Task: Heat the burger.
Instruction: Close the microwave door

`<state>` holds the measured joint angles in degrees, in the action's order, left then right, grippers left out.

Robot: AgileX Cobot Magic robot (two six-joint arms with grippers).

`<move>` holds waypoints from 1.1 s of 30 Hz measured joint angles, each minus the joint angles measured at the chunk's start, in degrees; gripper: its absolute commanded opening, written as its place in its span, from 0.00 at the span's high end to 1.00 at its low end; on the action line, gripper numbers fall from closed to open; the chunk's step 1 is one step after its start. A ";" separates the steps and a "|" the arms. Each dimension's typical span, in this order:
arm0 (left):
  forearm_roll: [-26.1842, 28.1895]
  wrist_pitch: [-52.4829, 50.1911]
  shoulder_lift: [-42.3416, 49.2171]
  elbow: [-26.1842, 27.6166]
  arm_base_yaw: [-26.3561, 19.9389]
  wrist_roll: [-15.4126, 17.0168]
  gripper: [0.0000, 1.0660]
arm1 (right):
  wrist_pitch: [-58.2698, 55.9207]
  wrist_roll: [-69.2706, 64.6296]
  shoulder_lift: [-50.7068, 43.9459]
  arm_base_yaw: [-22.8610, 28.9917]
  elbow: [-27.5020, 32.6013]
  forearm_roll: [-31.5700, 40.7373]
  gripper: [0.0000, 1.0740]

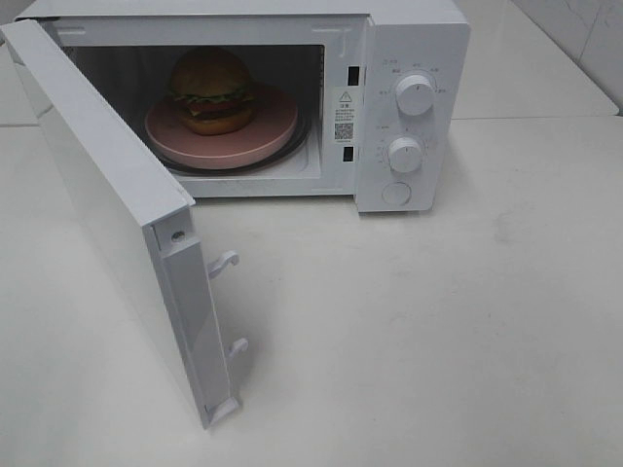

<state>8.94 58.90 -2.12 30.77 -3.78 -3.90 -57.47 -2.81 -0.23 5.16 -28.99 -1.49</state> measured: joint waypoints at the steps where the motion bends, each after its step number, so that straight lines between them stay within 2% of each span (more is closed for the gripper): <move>1: -0.34 -1.89 -1.09 0.06 0.00 0.00 0.37 | 0.00 0.00 0.00 0.00 0.00 0.00 0.30; 2: -0.40 -2.75 -1.78 0.06 0.00 0.00 0.43 | 0.00 0.00 0.00 0.00 0.00 0.00 0.30; 3: -0.40 -2.75 -1.78 0.06 0.00 0.00 0.43 | 0.00 0.00 0.00 0.00 0.00 0.00 0.30; 4: -0.34 -4.18 -3.32 0.06 0.00 0.06 0.53 | 0.00 0.00 0.00 0.00 0.00 0.00 0.30; 5: -0.34 -5.73 -5.04 0.06 0.00 0.06 0.58 | 0.00 0.00 0.00 0.00 0.00 0.00 0.30; 6: -0.34 -5.73 -5.04 0.06 0.00 0.06 0.58 | 0.00 0.00 0.00 0.00 0.00 0.00 0.30; 7: -0.34 -6.47 -6.07 0.06 0.00 0.06 0.68 | 0.00 0.00 0.00 0.00 0.00 0.00 0.30; 8: -0.34 -6.47 -6.07 0.06 0.00 0.06 0.68 | 0.00 0.00 0.00 0.00 0.00 0.00 0.30; 10: -0.34 -9.45 -8.88 0.06 0.00 0.11 0.84 | 0.00 0.00 0.00 0.00 0.00 0.00 0.30; 11: -0.34 -9.45 -8.88 0.06 0.00 0.11 0.84 | 0.00 0.00 0.00 0.00 0.00 0.00 0.30; 12: -0.52 -11.63 -10.66 0.00 0.00 0.11 0.96 | 0.06 0.00 0.00 0.00 0.00 0.00 0.30; 13: -0.57 -12.83 -11.63 0.00 0.00 0.11 1.00 | 0.06 0.00 0.00 0.00 0.00 0.00 0.30; 24: -0.63 -28.65 -21.37 -2.23 0.00 -3.04 1.00 | 0.11 0.00 0.00 0.00 0.00 0.00 0.30; 26: -0.52 -39.13 -24.58 -5.90 0.00 -4.64 1.00 | 0.11 0.00 0.00 0.00 0.00 0.00 0.30; 27: -0.52 -39.13 -24.58 -5.90 0.00 -4.64 1.00 | 0.11 0.00 0.00 0.00 0.00 0.00 0.30; 29: -0.40 -46.98 -26.93 -8.94 0.00 -5.21 1.00 | 0.11 0.00 0.00 0.00 0.00 0.00 0.30; 33: -0.40 -54.20 -29.28 -12.32 0.00 -5.39 1.00 | 0.11 0.00 0.00 0.00 0.00 0.00 0.30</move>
<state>8.54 4.70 -31.40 18.45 -3.78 -9.28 -57.35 -2.81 -0.23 5.16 -28.99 -1.49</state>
